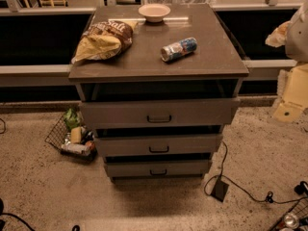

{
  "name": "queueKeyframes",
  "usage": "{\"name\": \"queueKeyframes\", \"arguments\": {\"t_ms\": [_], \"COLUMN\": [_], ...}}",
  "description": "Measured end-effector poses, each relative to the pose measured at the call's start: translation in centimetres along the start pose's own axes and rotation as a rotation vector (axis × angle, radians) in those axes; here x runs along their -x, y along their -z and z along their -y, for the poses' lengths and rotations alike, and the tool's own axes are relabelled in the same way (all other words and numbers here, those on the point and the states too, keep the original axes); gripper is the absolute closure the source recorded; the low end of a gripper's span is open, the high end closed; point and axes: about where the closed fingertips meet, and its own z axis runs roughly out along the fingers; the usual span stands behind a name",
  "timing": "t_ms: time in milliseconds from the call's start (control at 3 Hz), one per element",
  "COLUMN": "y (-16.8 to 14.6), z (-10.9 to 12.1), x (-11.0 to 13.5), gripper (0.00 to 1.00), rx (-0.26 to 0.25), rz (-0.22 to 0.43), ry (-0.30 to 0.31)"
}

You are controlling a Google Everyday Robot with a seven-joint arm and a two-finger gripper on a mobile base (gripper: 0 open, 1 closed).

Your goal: Open top drawer

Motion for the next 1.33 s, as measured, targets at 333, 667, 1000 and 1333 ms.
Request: {"name": "queueKeyframes", "arguments": {"t_ms": [333, 667, 1000, 1333], "y": [0.0, -3.4, -9.8, -17.3], "z": [0.0, -1.0, -3.1, -5.4], "x": [0.0, 0.7, 2.3, 4.3], "gripper": [0.00, 0.00, 0.00, 0.00], "rx": [0.000, 0.025, 0.086, 0.183], "rz": [0.000, 0.035, 0.110, 0.210], "ry": [0.000, 0.069, 0.170, 0.233]}}
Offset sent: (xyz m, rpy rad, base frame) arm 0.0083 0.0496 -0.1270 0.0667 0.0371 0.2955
